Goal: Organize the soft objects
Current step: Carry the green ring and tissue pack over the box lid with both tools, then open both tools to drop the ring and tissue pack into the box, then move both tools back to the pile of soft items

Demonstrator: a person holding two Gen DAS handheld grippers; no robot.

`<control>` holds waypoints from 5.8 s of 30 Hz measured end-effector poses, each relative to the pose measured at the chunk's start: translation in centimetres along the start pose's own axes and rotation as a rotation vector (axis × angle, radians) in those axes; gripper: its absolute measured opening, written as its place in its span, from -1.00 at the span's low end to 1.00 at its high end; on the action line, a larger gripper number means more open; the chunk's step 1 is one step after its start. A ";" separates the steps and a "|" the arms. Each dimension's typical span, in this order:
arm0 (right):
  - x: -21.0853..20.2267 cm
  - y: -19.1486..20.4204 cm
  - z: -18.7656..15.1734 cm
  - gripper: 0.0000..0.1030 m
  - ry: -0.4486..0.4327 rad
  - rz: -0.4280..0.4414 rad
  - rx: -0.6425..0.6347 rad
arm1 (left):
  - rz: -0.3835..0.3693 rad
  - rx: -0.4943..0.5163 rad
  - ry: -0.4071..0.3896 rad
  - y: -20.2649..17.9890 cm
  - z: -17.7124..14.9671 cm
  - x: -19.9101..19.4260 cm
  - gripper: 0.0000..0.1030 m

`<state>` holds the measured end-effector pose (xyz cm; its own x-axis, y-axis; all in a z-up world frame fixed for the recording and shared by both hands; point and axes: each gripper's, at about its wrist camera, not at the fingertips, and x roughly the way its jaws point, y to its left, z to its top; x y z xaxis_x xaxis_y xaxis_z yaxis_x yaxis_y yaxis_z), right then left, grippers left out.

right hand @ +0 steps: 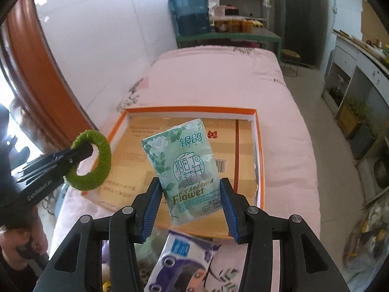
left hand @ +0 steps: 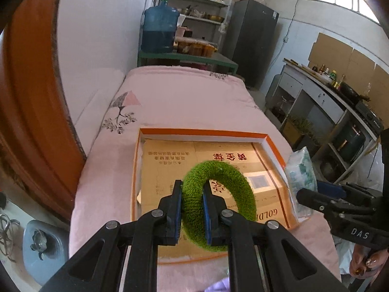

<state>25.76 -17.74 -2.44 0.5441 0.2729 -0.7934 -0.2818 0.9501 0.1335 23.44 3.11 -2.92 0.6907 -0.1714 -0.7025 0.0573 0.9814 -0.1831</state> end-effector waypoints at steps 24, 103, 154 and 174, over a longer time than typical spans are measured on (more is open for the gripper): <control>7.5 -1.0 0.9 -0.04 0.129 -0.026 0.006 | 0.033 -0.060 0.107 1.4 0.0 7.8 -0.71; -4.7 3.0 -7.7 0.42 -0.200 -0.108 0.028 | -0.015 0.089 -0.300 -1.9 -4.7 -8.1 0.49; -9.3 5.2 -20.9 0.42 -0.138 -0.028 -0.003 | -0.066 0.099 -0.135 -2.7 -21.8 -13.8 0.49; -7.2 4.8 -20.7 0.42 -0.087 0.020 0.001 | -0.268 -0.077 0.047 -1.1 -23.9 -9.1 0.37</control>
<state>4.11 -18.22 -8.43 0.6050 0.3036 -0.7361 -0.2921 0.9446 0.1495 -0.15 1.55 -12.82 0.6241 -0.4297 -0.6526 0.1771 0.8913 -0.4175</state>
